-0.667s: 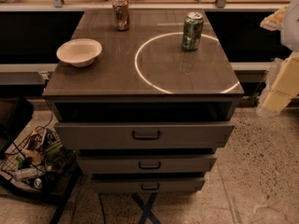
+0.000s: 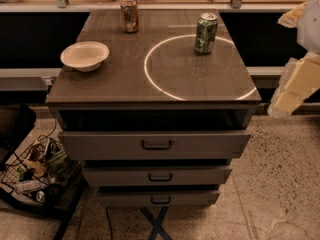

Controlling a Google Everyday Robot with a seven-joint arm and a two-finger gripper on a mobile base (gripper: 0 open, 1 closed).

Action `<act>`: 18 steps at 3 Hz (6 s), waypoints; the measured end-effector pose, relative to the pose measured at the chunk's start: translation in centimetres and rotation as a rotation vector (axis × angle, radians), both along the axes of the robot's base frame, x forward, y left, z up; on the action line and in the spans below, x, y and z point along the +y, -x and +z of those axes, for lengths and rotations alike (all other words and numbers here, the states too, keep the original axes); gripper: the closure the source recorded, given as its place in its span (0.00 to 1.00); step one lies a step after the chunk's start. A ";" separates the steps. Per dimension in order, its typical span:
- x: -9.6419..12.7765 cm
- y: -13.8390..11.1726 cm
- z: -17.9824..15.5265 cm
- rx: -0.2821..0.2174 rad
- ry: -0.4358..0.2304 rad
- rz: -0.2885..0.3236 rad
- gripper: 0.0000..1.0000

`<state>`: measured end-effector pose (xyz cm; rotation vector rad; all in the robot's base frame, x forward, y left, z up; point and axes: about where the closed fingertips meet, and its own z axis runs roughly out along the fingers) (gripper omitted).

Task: Move green can near paper bowl

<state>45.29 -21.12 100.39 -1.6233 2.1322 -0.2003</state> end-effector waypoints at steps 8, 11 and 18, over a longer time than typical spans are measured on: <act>-2.6 -25.5 -2.0 -0.558 -0.875 -0.331 0.00; 4.9 -35.8 -5.8 -0.613 -1.107 -0.323 0.00; 7.1 -38.0 -4.9 -0.644 -1.108 -0.298 1.00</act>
Offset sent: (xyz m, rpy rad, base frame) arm 0.2119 -0.0622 -0.0053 0.7231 -0.6444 -0.3411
